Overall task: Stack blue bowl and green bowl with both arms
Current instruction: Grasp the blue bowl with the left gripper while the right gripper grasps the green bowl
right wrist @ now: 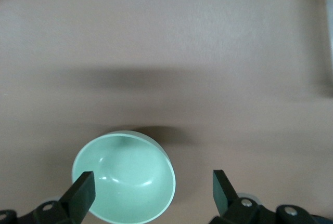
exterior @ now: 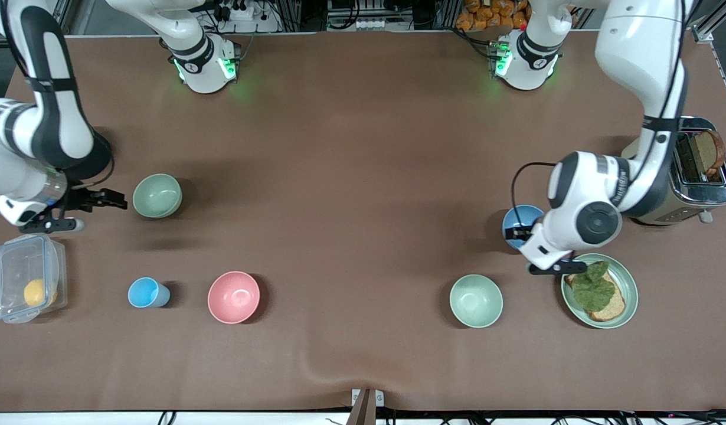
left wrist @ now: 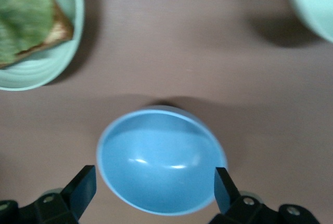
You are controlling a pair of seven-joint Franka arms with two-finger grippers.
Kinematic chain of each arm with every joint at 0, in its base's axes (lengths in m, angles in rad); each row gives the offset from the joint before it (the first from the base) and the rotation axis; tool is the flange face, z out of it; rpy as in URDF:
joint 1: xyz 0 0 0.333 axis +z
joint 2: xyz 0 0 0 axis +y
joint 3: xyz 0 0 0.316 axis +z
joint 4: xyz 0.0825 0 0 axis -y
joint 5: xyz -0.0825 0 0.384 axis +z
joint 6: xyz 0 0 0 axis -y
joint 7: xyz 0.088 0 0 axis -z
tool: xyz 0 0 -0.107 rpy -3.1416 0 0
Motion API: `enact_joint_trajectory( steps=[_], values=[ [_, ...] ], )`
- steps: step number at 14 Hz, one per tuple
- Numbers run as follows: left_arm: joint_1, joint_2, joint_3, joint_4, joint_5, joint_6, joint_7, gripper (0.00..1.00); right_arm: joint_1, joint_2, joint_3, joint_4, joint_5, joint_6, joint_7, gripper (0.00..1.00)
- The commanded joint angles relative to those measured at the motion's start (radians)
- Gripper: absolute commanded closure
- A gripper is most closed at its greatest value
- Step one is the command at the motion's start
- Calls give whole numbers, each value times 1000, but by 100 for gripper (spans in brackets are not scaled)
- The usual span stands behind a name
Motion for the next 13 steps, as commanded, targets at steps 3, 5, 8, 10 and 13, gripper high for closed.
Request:
enact_joint_trajectory(
  steps=[3, 5, 8, 10, 13],
  values=[
    [73, 33, -10, -17, 19, 13, 8, 0, -16, -15, 2, -53, 12, 31, -14, 2],
    [78, 47, -10, -28, 8, 14, 6, 0, -18, -13, 2, -53, 12, 32, -14, 2],
    [101, 90, -10, -18, -59, 14, 8, 0, -18, -7, 2, -68, 16, 71, -14, 6],
    [102, 113, -10, -17, -66, 19, 8, 0, -16, -1, 2, -95, 18, 126, -16, 6],
    [99, 128, -10, -15, -84, 40, 8, 56, -18, 14, 2, -99, 18, 147, -16, 11]
  ],
)
